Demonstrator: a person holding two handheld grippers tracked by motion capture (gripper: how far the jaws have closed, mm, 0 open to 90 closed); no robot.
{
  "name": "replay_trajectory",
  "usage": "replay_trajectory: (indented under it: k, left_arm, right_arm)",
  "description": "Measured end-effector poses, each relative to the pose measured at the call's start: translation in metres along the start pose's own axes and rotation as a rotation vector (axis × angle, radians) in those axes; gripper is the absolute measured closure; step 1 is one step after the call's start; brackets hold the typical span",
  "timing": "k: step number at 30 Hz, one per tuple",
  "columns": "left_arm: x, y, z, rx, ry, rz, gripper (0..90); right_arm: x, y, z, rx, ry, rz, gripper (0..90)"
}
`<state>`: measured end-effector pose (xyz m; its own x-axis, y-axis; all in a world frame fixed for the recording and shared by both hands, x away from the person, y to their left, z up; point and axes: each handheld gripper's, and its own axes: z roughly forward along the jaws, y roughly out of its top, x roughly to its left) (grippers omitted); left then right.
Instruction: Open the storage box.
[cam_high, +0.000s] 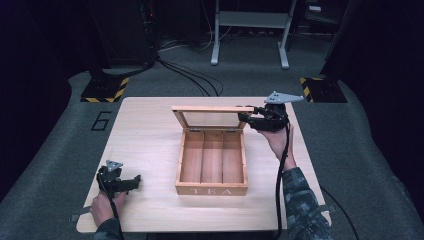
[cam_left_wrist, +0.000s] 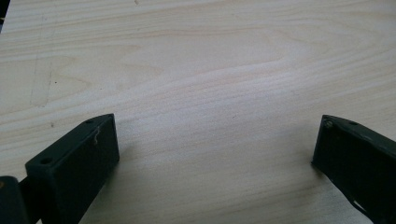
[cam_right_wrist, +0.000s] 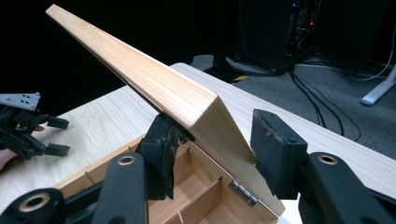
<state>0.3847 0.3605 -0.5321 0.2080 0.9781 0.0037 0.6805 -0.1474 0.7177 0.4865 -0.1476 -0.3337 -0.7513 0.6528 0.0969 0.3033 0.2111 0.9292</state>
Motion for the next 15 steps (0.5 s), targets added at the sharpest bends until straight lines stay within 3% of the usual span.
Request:
replay_trajectory:
  k: [15]
  left_arm:
    - [0.0, 0.0, 0.0, 0.0, 0.0, 0.0, 0.1]
  right_arm:
    - [-0.018, 0.015, 0.008, 0.021, 0.026, 0.062, 52.2]
